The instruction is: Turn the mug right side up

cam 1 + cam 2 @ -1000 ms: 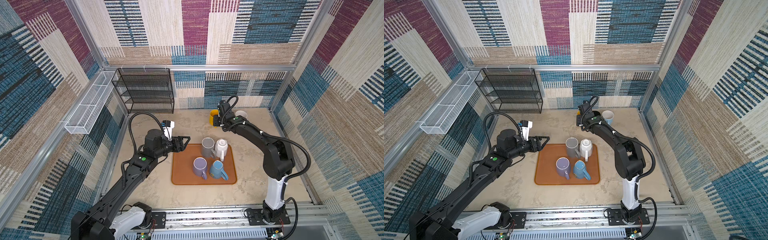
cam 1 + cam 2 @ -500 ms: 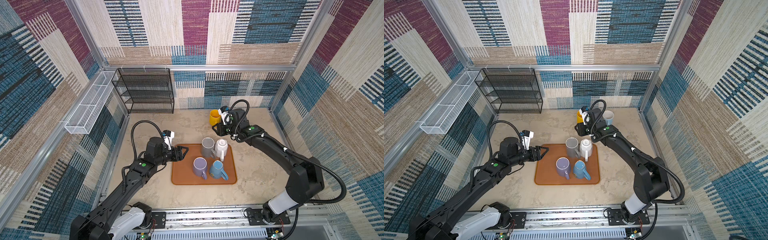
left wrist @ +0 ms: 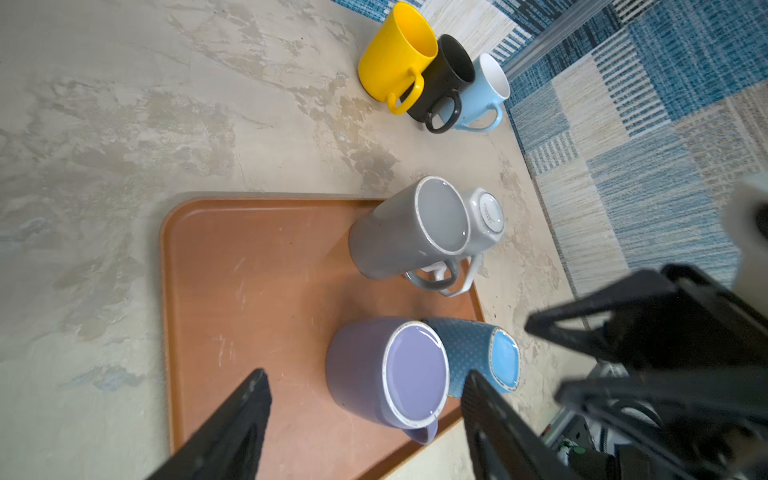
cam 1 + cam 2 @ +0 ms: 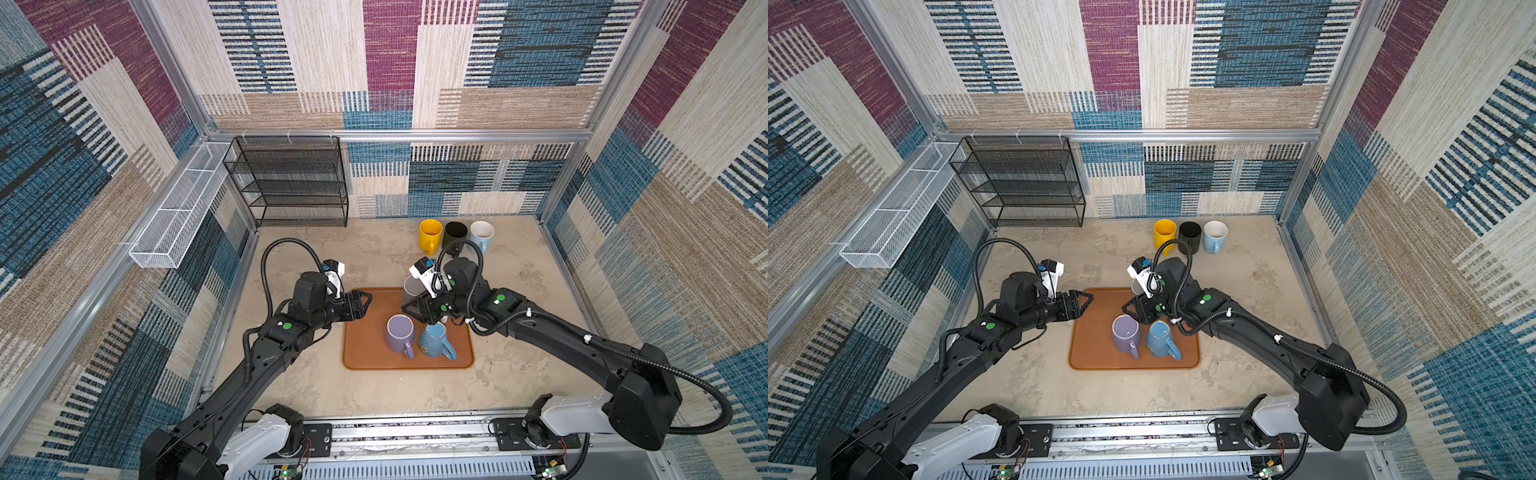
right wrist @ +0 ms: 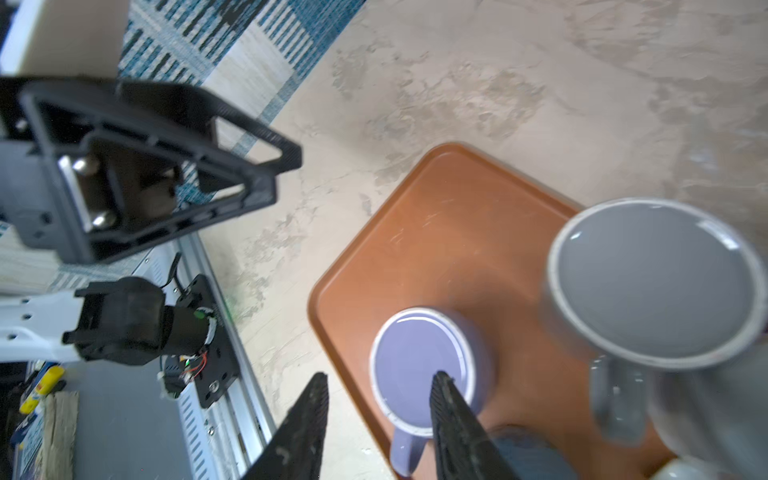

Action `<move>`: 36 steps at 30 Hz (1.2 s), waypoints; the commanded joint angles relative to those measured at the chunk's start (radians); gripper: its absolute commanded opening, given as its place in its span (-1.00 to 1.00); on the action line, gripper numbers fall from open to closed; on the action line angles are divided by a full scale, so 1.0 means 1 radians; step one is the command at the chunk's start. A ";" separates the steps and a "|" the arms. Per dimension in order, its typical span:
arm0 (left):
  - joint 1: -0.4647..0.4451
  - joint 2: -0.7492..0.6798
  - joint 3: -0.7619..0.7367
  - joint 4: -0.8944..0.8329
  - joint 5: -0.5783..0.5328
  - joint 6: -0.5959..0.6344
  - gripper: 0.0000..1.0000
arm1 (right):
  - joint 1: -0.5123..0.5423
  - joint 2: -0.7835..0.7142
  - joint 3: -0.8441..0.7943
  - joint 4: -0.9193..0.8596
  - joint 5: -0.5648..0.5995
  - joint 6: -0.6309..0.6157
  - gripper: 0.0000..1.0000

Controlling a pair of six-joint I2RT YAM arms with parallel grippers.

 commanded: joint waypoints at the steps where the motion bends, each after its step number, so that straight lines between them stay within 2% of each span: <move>1: 0.000 -0.002 0.011 -0.023 -0.027 0.051 0.46 | 0.041 -0.037 -0.036 -0.009 0.002 0.039 -0.13; 10: 0.000 0.003 0.026 -0.037 -0.031 0.049 0.46 | 0.181 -0.053 -0.143 -0.053 0.118 0.141 -0.17; 22: 0.000 -0.008 0.035 -0.062 -0.037 0.057 0.46 | 0.254 -0.009 -0.207 -0.018 0.422 0.314 -0.16; 36: 0.000 -0.017 0.024 -0.086 -0.035 0.071 0.46 | 0.254 0.084 -0.188 0.092 0.357 0.300 -0.15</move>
